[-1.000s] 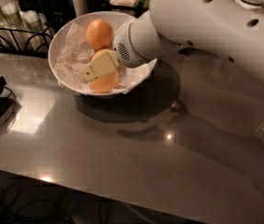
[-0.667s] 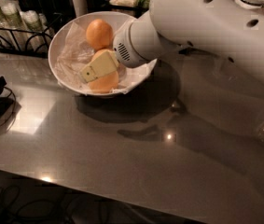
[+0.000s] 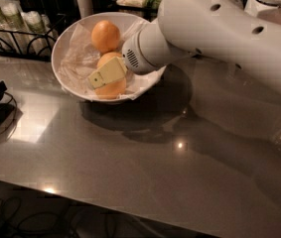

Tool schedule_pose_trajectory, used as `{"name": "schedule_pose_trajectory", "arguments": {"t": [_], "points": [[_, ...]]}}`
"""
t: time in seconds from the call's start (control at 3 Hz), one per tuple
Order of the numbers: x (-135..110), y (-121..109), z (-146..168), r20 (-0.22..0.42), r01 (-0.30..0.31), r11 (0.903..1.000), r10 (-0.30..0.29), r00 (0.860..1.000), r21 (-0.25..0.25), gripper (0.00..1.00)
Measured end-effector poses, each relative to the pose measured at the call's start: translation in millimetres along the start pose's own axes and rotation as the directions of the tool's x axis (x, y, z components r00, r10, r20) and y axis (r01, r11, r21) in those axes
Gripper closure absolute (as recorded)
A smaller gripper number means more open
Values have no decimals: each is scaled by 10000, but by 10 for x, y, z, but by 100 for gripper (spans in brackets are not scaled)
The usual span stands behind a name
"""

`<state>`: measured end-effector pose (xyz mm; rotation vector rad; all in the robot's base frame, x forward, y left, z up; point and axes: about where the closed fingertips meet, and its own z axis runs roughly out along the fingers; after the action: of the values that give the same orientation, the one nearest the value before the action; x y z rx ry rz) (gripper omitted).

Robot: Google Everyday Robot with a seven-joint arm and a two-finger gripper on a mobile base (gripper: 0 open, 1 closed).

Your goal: Pick orange from white bowl

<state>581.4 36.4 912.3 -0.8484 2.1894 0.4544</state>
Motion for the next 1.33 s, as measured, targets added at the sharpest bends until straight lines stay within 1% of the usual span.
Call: {"name": "schedule_pose_trajectory", "arguments": {"t": [0.67, 1.0, 1.33], "points": [[75, -54, 208, -229, -184, 9994, 177, 9996, -304, 0], [83, -63, 277, -289, -237, 9987, 224, 9993, -442, 13], [83, -63, 277, -289, -236, 9987, 224, 9993, -442, 7]]}}
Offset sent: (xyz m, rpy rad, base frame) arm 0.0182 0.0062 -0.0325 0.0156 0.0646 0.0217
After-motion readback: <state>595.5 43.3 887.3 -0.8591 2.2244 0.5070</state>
